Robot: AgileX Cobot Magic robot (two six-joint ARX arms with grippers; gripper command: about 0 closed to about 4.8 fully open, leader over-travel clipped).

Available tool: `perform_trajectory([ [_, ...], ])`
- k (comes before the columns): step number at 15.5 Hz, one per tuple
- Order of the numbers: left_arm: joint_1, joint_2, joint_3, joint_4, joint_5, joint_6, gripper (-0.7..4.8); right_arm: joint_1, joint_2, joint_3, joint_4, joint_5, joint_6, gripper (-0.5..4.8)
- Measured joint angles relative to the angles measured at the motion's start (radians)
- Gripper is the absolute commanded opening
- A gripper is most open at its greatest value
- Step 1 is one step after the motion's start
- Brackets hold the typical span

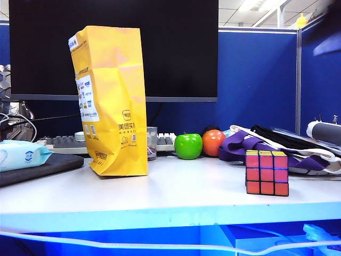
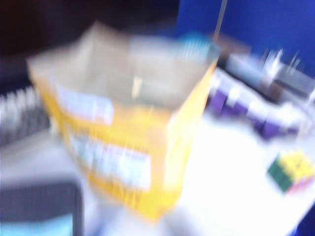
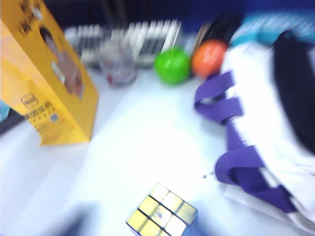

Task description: Pick up the Rubik's Cube and throw it into the yellow paper bag.

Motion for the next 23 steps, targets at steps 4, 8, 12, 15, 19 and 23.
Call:
perform_trajectory([
  [4,-0.095,0.008,0.006,-0.114,-0.019,0.127,4.79,0.002,0.369,0.245,-0.140,-0.037,-0.005,4.79],
  [8,-0.310,0.011,0.006,-0.132,-0.170,0.192,4.79,0.002,0.592,0.406,-0.323,-0.049,-0.011,4.79],
  [12,-0.471,0.084,0.007,-0.141,-0.267,0.183,4.79,0.016,0.723,0.492,-0.467,-0.059,-0.005,4.79],
  [15,-0.548,0.139,0.007,-0.140,-0.285,0.152,4.79,0.027,0.808,0.595,-0.605,0.002,-0.005,4.79],
  [19,-0.583,0.151,0.007,-0.106,-0.288,0.138,4.79,0.026,0.897,0.727,-0.694,-0.007,0.031,4.79],
  [23,-0.587,0.151,0.007,-0.101,-0.278,0.134,4.79,0.027,0.990,0.813,-0.861,0.027,0.080,4.79],
])
